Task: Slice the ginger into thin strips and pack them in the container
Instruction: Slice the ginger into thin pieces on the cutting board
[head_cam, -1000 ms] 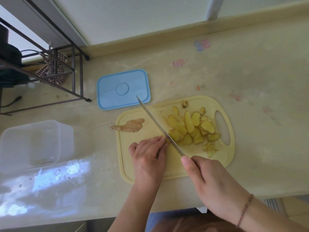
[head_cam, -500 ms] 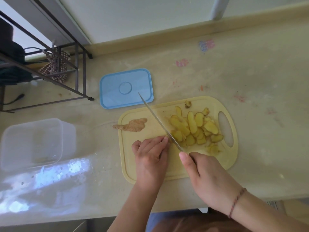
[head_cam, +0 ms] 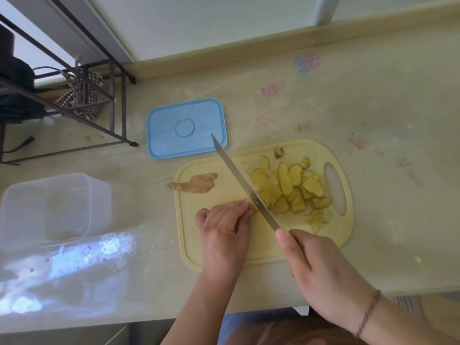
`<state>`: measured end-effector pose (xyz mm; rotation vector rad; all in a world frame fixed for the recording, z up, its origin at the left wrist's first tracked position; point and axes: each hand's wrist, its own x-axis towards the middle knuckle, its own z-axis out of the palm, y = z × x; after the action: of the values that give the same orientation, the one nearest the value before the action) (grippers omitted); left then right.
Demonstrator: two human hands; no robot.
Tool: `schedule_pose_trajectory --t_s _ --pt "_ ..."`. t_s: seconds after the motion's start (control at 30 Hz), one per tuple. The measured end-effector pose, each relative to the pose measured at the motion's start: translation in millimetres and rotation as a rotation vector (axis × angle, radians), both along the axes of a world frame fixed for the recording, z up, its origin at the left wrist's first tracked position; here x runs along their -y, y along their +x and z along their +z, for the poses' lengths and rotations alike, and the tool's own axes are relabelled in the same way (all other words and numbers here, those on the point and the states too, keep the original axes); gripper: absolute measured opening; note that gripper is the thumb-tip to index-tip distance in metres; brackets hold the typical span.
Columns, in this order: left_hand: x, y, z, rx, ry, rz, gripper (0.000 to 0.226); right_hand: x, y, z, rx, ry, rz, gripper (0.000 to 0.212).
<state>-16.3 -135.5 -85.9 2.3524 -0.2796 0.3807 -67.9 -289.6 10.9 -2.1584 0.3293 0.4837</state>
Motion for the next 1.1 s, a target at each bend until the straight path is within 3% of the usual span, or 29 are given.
schedule_pose_trajectory --t_s 0.7,1.1 --pt "1.8 -0.4 2.8 -0.005 0.04 -0.015 0.013 -0.8 0.3 9.4 0.005 -0.025 0.003 0.054" --pt "1.5 -1.6 2.3 -0.004 0.053 -0.012 0.006 1.0 -1.7 6.6 -0.002 -0.036 -0.01 0.053"
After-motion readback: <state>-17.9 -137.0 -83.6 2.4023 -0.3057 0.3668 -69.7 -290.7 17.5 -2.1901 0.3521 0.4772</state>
